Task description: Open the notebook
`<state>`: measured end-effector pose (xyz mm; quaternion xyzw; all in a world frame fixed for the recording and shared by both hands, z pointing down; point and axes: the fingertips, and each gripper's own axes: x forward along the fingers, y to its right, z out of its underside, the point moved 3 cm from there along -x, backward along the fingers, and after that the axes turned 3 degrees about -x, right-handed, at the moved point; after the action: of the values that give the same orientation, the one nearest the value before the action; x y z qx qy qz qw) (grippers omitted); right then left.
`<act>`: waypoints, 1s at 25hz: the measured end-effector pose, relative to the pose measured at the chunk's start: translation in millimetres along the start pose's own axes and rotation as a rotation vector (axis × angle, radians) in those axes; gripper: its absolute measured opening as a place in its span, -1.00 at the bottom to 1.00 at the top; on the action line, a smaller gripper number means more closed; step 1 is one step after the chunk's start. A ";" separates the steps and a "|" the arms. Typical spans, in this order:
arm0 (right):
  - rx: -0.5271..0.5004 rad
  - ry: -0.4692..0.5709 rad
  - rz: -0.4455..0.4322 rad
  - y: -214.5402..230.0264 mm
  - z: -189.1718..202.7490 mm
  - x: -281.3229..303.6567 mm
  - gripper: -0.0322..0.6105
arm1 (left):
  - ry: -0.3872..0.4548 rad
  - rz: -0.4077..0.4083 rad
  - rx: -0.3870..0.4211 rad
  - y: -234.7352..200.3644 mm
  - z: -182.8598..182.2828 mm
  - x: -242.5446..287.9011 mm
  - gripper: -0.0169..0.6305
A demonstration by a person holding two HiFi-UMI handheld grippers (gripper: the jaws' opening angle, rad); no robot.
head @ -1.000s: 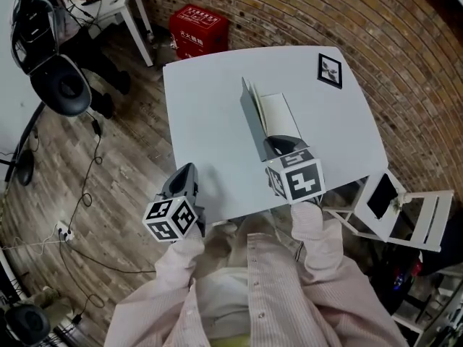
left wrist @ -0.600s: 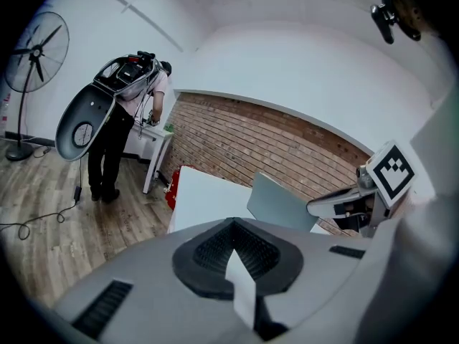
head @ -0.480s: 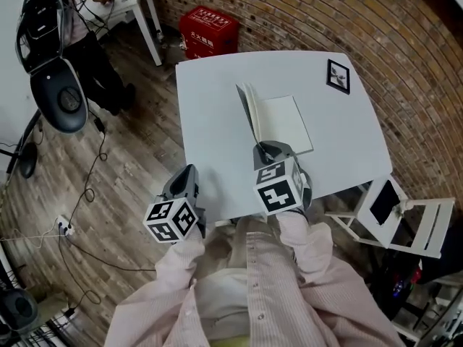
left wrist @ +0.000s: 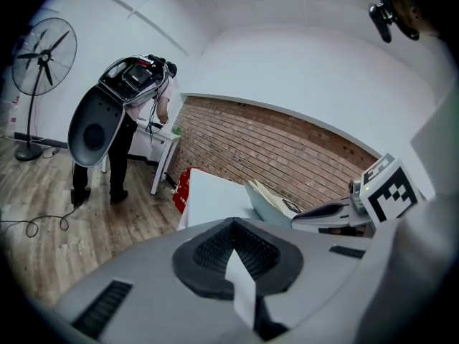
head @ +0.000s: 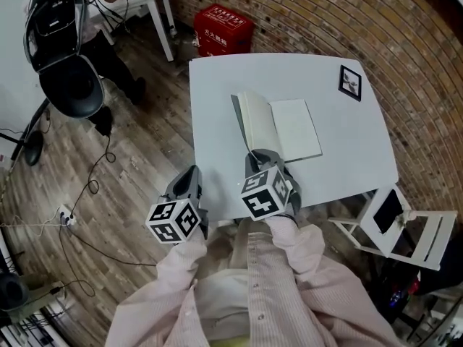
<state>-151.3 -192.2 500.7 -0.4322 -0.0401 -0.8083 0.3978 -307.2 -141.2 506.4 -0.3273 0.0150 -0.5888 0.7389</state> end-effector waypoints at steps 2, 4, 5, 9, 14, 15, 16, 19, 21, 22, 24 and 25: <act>-0.011 -0.003 0.000 -7.8 1.6 5.5 -0.81 | -0.001 -0.005 -0.002 -3.2 1.1 -3.0 -0.97; -0.024 -0.009 -0.007 -17.4 2.1 10.8 -0.81 | 0.000 -0.010 -0.004 -8.9 2.3 -8.0 -0.97; -0.030 -0.011 -0.010 -21.4 2.3 13.3 -0.81 | 0.001 -0.014 -0.005 -11.5 2.9 -10.0 -0.97; -0.037 -0.021 -0.021 -22.7 5.0 22.7 -0.81 | -0.004 -0.023 -0.006 -12.0 1.9 -7.3 -0.97; -0.039 -0.032 -0.031 -31.1 9.0 33.5 -0.81 | -0.015 -0.029 -0.005 -15.2 5.2 -8.6 -0.97; -0.040 -0.032 -0.031 -32.5 9.4 35.3 -0.81 | -0.017 -0.031 -0.005 -16.0 5.8 -9.1 -0.97; -0.041 -0.032 -0.032 -34.0 9.6 37.2 -0.81 | -0.019 -0.033 -0.006 -17.1 6.1 -9.5 -0.97; -0.045 -0.032 -0.037 -39.4 10.7 42.7 -0.81 | -0.020 -0.040 -0.007 -20.2 7.0 -10.9 -0.97; -0.048 -0.034 -0.038 -42.4 11.9 46.1 -0.81 | -0.021 -0.044 -0.009 -21.9 7.8 -11.4 -0.97; -0.049 -0.034 -0.039 -43.8 12.5 47.7 -0.81 | -0.022 -0.047 -0.010 -22.7 8.1 -11.8 -0.97; -0.052 -0.036 -0.043 -46.7 13.6 50.7 -0.81 | -0.022 -0.052 -0.011 -24.0 8.4 -12.8 -0.97; -0.053 -0.037 -0.046 -48.1 14.1 52.2 -0.81 | -0.022 -0.054 -0.012 -24.5 8.5 -13.0 -0.97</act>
<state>-190.7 -185.5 561.1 -0.4563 -0.0361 -0.8099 0.3668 -328.7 -128.0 520.6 -0.3384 0.0013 -0.6047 0.7210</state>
